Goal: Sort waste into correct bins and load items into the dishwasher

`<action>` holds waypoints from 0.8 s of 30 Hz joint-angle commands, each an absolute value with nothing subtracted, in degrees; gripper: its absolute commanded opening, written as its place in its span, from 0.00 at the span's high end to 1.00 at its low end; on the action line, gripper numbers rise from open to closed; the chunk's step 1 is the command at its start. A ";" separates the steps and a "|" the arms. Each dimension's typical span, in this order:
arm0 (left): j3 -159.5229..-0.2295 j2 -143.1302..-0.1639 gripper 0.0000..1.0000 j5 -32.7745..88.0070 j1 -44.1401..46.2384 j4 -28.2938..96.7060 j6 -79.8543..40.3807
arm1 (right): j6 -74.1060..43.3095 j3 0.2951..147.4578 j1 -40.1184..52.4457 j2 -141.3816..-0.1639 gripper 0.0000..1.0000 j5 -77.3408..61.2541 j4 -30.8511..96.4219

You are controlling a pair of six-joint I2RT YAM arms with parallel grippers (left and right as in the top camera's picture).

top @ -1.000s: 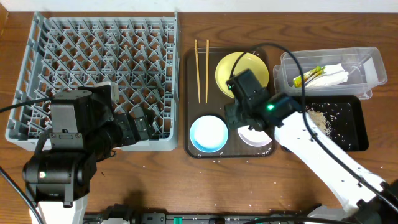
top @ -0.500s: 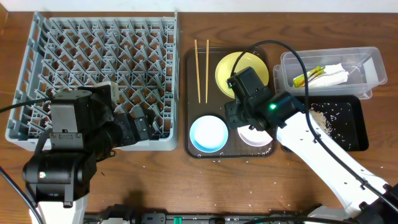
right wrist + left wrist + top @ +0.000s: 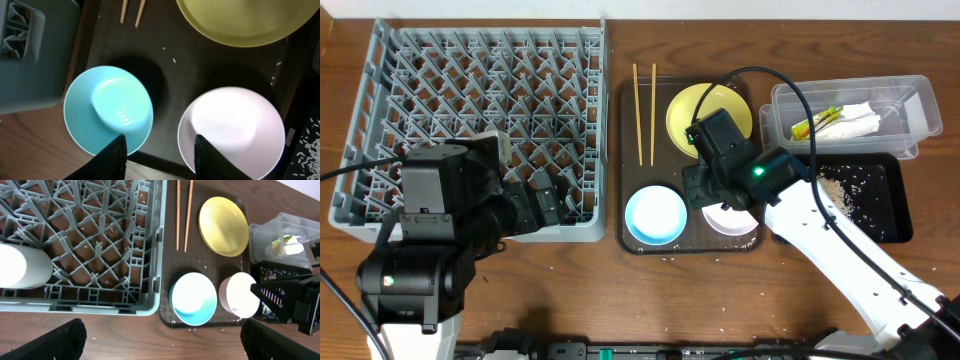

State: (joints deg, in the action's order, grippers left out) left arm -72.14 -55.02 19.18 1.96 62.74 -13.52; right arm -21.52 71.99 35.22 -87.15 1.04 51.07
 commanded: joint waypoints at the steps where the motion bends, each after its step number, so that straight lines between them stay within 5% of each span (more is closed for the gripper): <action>1: -72.82 -55.09 0.01 19.44 2.11 62.72 -13.63 | -22.28 72.31 36.07 -87.11 0.54 0.91 51.27; 7: -72.82 -55.09 0.01 19.44 2.13 62.72 -13.63 | -22.26 72.31 36.07 -87.11 0.38 -0.30 51.24; 24: -72.62 -55.72 0.01 23.31 2.13 62.72 -14.28 | -22.28 72.31 36.05 -87.11 0.37 -0.27 51.62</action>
